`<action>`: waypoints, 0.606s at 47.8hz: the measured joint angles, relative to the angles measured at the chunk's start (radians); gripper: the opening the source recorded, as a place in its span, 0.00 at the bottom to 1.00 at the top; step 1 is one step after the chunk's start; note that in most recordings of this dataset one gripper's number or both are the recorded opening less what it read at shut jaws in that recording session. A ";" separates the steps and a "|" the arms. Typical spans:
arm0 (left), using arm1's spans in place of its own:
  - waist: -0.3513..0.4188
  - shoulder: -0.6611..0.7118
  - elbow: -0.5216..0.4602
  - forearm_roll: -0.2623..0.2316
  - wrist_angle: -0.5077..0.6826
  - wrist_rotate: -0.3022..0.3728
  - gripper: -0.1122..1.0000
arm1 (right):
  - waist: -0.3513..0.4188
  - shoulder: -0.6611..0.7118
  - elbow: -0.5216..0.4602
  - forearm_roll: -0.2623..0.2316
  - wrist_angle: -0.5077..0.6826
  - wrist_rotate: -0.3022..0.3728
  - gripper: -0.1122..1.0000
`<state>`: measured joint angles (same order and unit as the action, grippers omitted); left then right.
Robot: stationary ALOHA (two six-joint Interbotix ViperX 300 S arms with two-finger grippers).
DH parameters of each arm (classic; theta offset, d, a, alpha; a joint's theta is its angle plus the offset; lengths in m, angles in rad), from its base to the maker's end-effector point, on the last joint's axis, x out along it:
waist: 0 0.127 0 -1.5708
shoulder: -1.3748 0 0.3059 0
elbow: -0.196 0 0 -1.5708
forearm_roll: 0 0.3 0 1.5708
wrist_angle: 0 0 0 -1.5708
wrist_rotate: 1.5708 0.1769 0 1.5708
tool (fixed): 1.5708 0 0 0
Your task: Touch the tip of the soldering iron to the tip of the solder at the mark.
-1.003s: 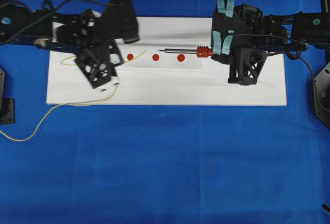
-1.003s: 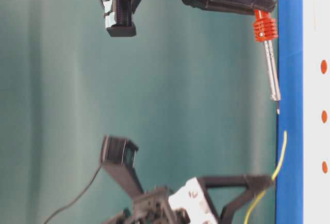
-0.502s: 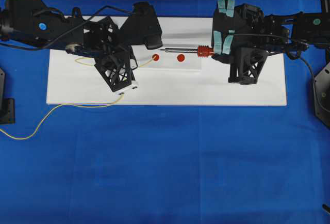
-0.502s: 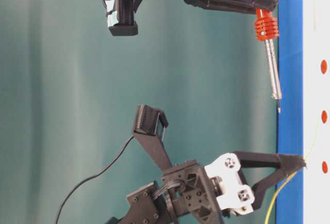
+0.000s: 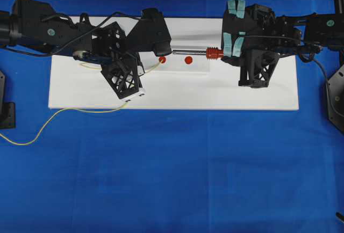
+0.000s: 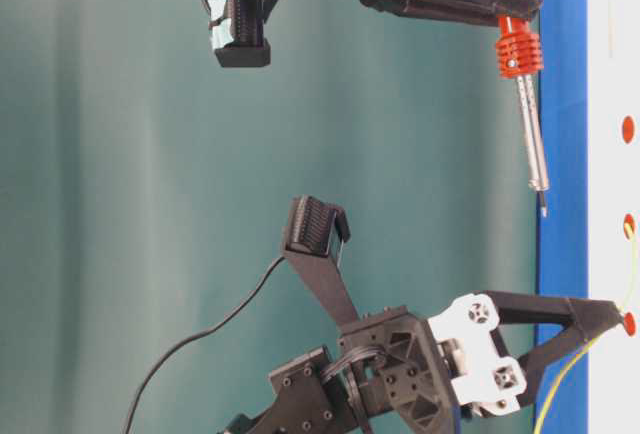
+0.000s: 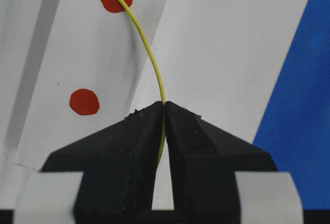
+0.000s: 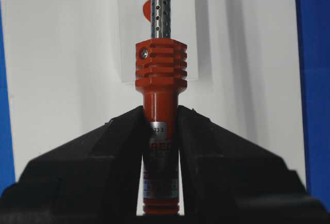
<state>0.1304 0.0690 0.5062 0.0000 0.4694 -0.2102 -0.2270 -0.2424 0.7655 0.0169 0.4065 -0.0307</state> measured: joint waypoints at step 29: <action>-0.002 0.002 0.002 0.002 0.008 0.000 0.12 | 0.000 0.083 -0.028 0.002 0.000 0.000 0.16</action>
<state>0.1289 0.0706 0.5077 0.0015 0.4771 -0.2102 -0.2270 -0.1595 0.7378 0.0184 0.4065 -0.0307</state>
